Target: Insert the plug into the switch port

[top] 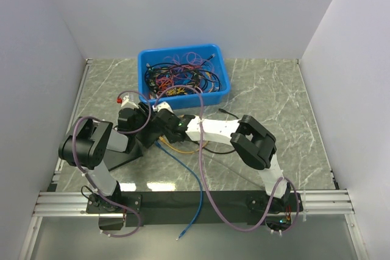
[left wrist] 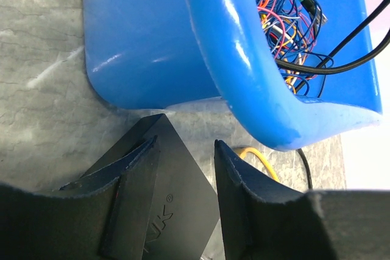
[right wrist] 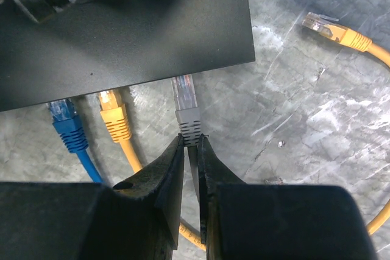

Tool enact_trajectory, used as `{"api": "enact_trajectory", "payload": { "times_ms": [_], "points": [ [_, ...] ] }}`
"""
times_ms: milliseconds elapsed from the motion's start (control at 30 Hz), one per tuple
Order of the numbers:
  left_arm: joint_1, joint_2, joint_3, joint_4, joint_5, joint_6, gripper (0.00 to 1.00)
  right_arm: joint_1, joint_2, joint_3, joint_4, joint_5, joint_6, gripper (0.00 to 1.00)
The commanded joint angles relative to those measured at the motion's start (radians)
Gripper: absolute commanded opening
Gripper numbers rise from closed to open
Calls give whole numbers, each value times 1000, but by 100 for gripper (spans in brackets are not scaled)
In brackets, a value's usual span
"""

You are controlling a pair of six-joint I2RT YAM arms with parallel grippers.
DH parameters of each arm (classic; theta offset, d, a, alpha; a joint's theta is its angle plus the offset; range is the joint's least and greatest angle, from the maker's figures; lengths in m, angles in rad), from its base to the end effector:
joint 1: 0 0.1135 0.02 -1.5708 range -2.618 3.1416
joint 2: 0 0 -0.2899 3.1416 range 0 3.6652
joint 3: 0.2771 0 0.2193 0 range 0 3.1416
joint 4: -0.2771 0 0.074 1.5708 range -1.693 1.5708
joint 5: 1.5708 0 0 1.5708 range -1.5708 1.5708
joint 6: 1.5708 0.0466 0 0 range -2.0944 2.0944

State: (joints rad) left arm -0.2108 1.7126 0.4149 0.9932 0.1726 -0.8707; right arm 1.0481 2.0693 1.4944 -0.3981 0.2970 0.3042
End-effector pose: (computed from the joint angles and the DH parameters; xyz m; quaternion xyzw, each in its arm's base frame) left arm 0.2819 -0.0685 0.1776 -0.2120 0.7764 -0.3630 0.4696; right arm 0.2290 0.3701 0.2058 -0.3029 0.8963 0.0720 0.3156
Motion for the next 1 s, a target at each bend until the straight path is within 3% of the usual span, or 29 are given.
{"api": "enact_trajectory", "payload": {
  "times_ms": [0,500,967],
  "points": [
    [1,62,-28,-163,21,12,49,12,15,63,90,73,-17,0],
    [1,107,-19,-160,41,10,48,44,25,44,157,237,-77,0],
    [-1,87,4,-267,-2,-1,45,52,31,-14,262,255,-119,0]
  ]
}}
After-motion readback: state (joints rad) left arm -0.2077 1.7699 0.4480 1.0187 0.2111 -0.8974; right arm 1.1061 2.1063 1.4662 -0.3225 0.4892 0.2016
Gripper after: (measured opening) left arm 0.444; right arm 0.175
